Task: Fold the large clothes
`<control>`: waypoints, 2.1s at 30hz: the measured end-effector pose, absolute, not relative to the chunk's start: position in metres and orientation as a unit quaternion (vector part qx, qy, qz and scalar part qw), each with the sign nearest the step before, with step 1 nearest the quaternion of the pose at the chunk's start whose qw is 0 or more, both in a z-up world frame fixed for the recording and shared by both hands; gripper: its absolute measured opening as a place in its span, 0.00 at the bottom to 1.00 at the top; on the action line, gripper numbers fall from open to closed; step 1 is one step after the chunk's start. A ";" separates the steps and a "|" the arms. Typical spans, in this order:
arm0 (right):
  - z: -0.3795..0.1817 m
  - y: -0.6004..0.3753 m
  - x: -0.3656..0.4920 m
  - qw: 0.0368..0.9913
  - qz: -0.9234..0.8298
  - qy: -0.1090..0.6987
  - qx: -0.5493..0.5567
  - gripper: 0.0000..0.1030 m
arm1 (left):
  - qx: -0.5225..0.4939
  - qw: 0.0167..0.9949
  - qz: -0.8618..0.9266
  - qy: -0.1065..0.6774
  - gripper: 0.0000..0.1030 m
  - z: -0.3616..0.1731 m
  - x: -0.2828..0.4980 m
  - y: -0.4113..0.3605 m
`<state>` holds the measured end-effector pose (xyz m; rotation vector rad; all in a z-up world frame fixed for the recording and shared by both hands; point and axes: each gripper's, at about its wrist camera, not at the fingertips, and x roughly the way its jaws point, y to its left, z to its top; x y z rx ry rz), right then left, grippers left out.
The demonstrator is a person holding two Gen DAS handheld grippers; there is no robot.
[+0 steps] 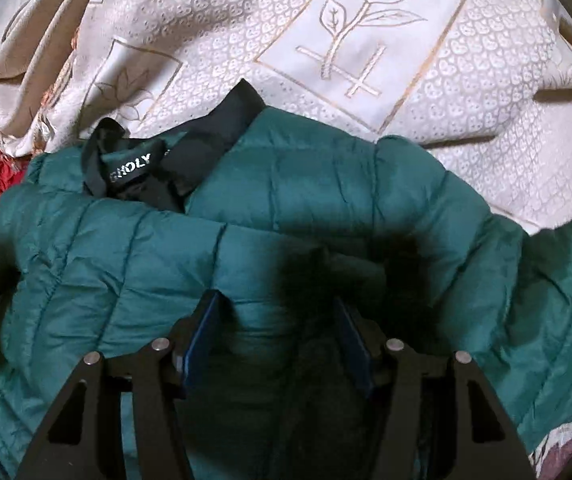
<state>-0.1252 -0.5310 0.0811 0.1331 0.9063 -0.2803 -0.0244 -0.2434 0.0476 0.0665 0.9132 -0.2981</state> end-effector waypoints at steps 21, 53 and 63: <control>0.073 -0.519 -0.189 0.877 -0.108 0.462 0.075 0.62 | 0.038 0.892 -0.139 0.428 0.43 0.043 -0.028 -0.244; 0.127 -0.485 -0.238 0.893 -0.117 0.425 0.091 0.75 | 0.022 0.903 -0.172 0.393 0.51 0.107 -0.109 -0.251; 0.146 -0.500 -0.273 0.894 -0.145 0.412 0.097 0.78 | 0.032 0.901 -0.206 0.380 0.51 0.123 -0.156 -0.281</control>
